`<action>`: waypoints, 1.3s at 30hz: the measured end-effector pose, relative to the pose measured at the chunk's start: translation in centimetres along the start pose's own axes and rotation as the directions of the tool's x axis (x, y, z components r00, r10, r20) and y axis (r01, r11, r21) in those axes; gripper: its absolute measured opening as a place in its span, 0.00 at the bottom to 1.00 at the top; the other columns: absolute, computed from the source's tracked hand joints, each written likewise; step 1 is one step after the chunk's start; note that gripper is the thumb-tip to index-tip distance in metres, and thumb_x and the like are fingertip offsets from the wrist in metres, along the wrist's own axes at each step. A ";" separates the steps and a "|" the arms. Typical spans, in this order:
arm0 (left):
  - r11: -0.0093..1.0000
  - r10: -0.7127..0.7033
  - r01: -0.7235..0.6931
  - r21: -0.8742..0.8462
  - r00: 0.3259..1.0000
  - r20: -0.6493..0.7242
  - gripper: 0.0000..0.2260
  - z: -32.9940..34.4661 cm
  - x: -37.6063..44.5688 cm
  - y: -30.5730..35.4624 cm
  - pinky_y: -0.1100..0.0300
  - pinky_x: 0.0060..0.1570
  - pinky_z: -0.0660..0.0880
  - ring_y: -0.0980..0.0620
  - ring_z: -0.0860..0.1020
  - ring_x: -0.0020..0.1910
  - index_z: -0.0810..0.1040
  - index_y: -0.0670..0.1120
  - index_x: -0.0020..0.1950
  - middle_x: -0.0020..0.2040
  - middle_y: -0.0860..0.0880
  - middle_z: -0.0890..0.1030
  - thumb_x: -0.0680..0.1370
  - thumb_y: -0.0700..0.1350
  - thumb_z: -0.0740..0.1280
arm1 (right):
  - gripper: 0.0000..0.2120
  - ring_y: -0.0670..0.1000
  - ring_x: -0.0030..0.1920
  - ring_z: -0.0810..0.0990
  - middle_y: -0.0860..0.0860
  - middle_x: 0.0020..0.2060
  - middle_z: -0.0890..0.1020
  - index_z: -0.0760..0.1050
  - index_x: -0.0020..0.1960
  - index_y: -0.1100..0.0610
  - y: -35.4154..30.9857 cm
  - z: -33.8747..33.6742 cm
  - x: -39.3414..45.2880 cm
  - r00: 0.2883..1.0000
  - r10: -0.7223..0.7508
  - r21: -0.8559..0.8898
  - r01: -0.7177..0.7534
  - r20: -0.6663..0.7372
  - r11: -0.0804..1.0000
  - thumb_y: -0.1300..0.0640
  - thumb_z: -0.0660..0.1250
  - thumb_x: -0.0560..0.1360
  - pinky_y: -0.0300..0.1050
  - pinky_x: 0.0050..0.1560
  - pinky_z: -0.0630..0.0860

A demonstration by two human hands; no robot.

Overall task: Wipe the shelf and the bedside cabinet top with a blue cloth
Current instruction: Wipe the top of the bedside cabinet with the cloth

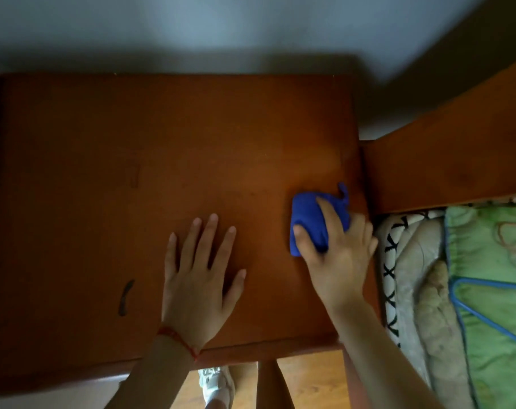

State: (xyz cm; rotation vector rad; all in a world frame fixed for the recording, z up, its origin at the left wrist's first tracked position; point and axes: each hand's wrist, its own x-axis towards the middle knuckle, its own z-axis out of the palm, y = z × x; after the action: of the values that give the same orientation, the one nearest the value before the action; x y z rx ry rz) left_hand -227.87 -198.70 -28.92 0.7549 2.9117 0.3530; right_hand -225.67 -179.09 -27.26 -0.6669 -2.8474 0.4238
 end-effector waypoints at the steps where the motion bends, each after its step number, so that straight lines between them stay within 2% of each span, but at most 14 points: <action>1: 1.000 0.001 -0.001 0.004 1.000 0.000 0.25 0.0 0.0 0.0 0.42 0.68 0.50 0.40 0.60 0.70 0.63 0.46 0.71 0.71 0.39 0.66 0.80 0.59 0.47 | 0.26 0.59 0.43 0.72 0.61 0.45 0.74 0.73 0.60 0.55 0.2 -0.1 -1.0 1.000 0.012 -0.001 -0.012 0.013 1.000 0.39 0.57 0.71 0.50 0.44 0.65; 7: 1.000 0.015 -0.014 0.011 0.999 -0.044 0.26 0.0 0.0 0.1 0.43 0.68 0.50 0.40 0.60 0.70 0.69 0.44 0.69 0.70 0.38 0.67 0.77 0.57 0.53 | 0.26 0.60 0.43 0.73 0.62 0.46 0.76 0.74 0.60 0.55 -1.1 1.6 4.4 0.996 0.028 -0.024 -0.030 -0.082 0.999 0.38 0.57 0.71 0.53 0.45 0.68; 13: 1.000 0.016 -0.015 0.014 0.997 -0.079 0.26 0.2 -0.1 0.2 0.41 0.67 0.52 0.39 0.61 0.70 0.69 0.43 0.69 0.70 0.38 0.67 0.77 0.56 0.54 | 0.26 0.58 0.42 0.71 0.60 0.44 0.74 0.73 0.59 0.54 0.1 -0.2 -5.6 0.998 0.060 0.034 -0.059 -0.027 0.998 0.38 0.58 0.71 0.48 0.45 0.61; 18: 1.000 0.022 -0.019 0.023 0.992 -0.122 0.25 0.6 -0.5 0.3 0.39 0.67 0.55 0.39 0.62 0.69 0.70 0.42 0.69 0.69 0.37 0.68 0.77 0.55 0.55 | 0.25 0.59 0.42 0.73 0.60 0.44 0.76 0.75 0.57 0.54 0.0 0.8 -1.3 0.997 -0.018 -0.007 0.017 -0.081 1.000 0.38 0.59 0.70 0.49 0.42 0.65; 20: 1.000 0.016 -0.014 0.019 0.987 -0.158 0.25 0.7 -1.4 0.7 0.39 0.67 0.55 0.39 0.63 0.69 0.71 0.41 0.68 0.69 0.37 0.69 0.77 0.55 0.56 | 0.26 0.60 0.42 0.73 0.61 0.44 0.76 0.75 0.59 0.54 0.0 0.9 -0.4 0.994 0.010 -0.004 -0.011 -0.105 1.000 0.37 0.58 0.71 0.51 0.43 0.67; 23: 1.000 -0.005 0.003 -0.011 0.984 -0.176 0.25 0.7 -4.2 1.9 0.41 0.67 0.53 0.40 0.61 0.69 0.71 0.42 0.67 0.69 0.37 0.69 0.77 0.55 0.56 | 0.26 0.58 0.42 0.72 0.60 0.45 0.75 0.73 0.60 0.54 0.6 -0.1 -4.9 0.997 0.010 0.033 -0.007 -0.078 0.999 0.36 0.57 0.71 0.49 0.44 0.64; 26: 1.000 0.019 -0.020 -0.001 0.988 -0.154 0.25 1.6 -7.4 2.9 0.41 0.68 0.52 0.40 0.60 0.70 0.66 0.43 0.69 0.69 0.37 0.68 0.77 0.56 0.55 | 0.26 0.57 0.42 0.71 0.59 0.43 0.75 0.74 0.58 0.54 1.8 -1.4 -10.8 0.999 -0.012 0.068 0.014 -0.030 0.998 0.37 0.58 0.71 0.46 0.43 0.61; 28: 0.999 0.024 -0.019 0.037 0.990 -0.141 0.25 2.2 -8.6 3.4 0.41 0.68 0.52 0.40 0.60 0.70 0.64 0.44 0.70 0.70 0.38 0.67 0.77 0.56 0.54 | 0.25 0.57 0.41 0.71 0.59 0.42 0.76 0.76 0.56 0.55 1.9 -1.1 -10.5 0.999 -0.031 0.067 0.033 -0.034 0.997 0.37 0.59 0.70 0.47 0.43 0.61; 33: 0.997 -0.009 0.025 0.077 0.978 -0.210 0.24 2.9 -8.5 3.7 0.40 0.67 0.56 0.40 0.63 0.68 0.70 0.44 0.69 0.68 0.39 0.70 0.78 0.55 0.54 | 0.26 0.58 0.42 0.73 0.59 0.44 0.77 0.75 0.57 0.54 0.6 0.3 -6.0 0.993 -0.026 0.011 0.027 -0.112 1.000 0.36 0.58 0.71 0.48 0.43 0.64; 39: 0.999 0.009 -0.001 0.037 0.973 -0.232 0.24 2.7 -8.6 3.5 0.41 0.67 0.55 0.40 0.63 0.69 0.70 0.43 0.69 0.69 0.39 0.69 0.78 0.55 0.55 | 0.25 0.57 0.40 0.71 0.59 0.41 0.75 0.76 0.56 0.54 3.2 -0.9 -13.4 0.993 -0.058 0.046 0.063 -0.107 0.997 0.37 0.60 0.70 0.48 0.42 0.61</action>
State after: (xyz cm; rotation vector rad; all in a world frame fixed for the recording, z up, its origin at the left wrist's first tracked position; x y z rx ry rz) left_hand -218.34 -199.44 -30.26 0.7747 3.1432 0.4162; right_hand -212.34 -182.25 -29.01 -0.5741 -2.7402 0.4337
